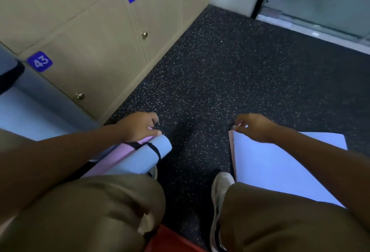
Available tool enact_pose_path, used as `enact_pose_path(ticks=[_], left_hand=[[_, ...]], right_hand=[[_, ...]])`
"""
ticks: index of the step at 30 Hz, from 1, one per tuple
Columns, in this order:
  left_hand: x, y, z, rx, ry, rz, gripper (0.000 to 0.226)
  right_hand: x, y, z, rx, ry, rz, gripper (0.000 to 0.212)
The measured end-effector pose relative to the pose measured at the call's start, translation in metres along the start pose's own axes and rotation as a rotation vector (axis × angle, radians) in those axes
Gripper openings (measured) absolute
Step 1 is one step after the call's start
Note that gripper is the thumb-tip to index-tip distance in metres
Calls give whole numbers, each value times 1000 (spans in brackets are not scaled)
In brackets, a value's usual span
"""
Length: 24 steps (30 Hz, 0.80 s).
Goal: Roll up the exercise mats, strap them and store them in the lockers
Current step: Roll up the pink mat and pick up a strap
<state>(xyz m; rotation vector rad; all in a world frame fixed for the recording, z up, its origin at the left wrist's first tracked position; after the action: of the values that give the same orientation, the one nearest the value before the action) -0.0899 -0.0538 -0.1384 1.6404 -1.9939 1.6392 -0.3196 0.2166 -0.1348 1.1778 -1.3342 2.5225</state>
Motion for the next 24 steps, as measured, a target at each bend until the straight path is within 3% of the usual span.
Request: enact_pose_path(ticks=[11, 24], left_hand=[[-46, 116, -101, -171, 72, 199, 40], [-96, 192, -84, -109, -78, 251, 35]], right_hand=[[-47, 83, -103, -173, 57, 50, 38], [-76, 200, -166, -283, -174, 222, 88]])
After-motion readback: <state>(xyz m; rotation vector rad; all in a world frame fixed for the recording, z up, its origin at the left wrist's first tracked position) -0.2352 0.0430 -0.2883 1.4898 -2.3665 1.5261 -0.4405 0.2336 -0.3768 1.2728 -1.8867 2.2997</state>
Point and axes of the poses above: each hand's wrist, its own y-axis towards the middle knuckle, its own x-axis out of the back of the hand, z = x × y, the point moved 7 cm from there along y, towards the middle knuckle, and after that the axes turned 13 degrees about z, right-handed, at the moved point
